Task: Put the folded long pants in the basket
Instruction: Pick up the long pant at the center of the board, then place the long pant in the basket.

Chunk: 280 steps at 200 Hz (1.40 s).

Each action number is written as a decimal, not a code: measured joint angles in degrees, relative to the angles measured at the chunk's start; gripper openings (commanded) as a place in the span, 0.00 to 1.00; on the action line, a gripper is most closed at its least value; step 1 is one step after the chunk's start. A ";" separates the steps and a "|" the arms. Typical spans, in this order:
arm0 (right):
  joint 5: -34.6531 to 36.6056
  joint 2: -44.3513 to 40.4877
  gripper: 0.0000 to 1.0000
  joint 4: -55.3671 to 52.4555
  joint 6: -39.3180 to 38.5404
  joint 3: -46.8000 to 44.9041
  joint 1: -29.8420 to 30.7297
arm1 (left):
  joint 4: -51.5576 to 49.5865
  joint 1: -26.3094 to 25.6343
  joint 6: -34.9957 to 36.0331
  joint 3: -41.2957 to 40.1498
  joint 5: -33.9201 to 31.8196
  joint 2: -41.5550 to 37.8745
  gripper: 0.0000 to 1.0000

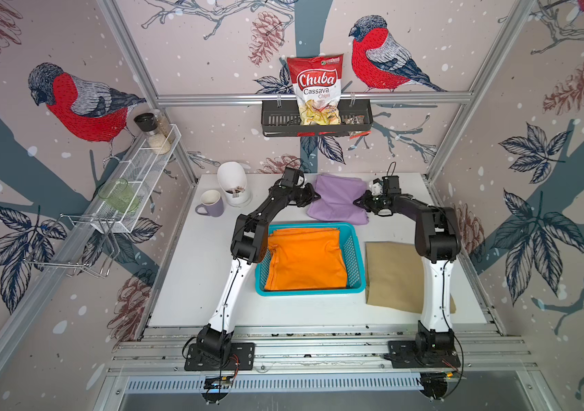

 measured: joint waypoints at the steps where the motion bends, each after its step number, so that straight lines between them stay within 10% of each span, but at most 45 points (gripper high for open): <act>1: 0.00 -0.07 0.00 -0.07 0.04 0.07 0.00 | 0.07 0.00 -0.09 0.22 0.04 -0.02 0.00; 104: 1.55 -10.75 0.00 -6.29 2.67 6.21 2.36 | -0.42 0.35 -1.27 -2.73 0.48 -14.43 0.00; 179: 9.40 -28.11 0.00 -10.40 -0.33 -10.23 14.27 | 4.31 -0.09 6.49 -50.82 -5.55 -50.36 0.00; 280: 22.14 -47.63 0.00 -10.03 1.70 -33.48 33.09 | 2.34 -6.23 9.01 -87.38 -17.35 -90.27 0.00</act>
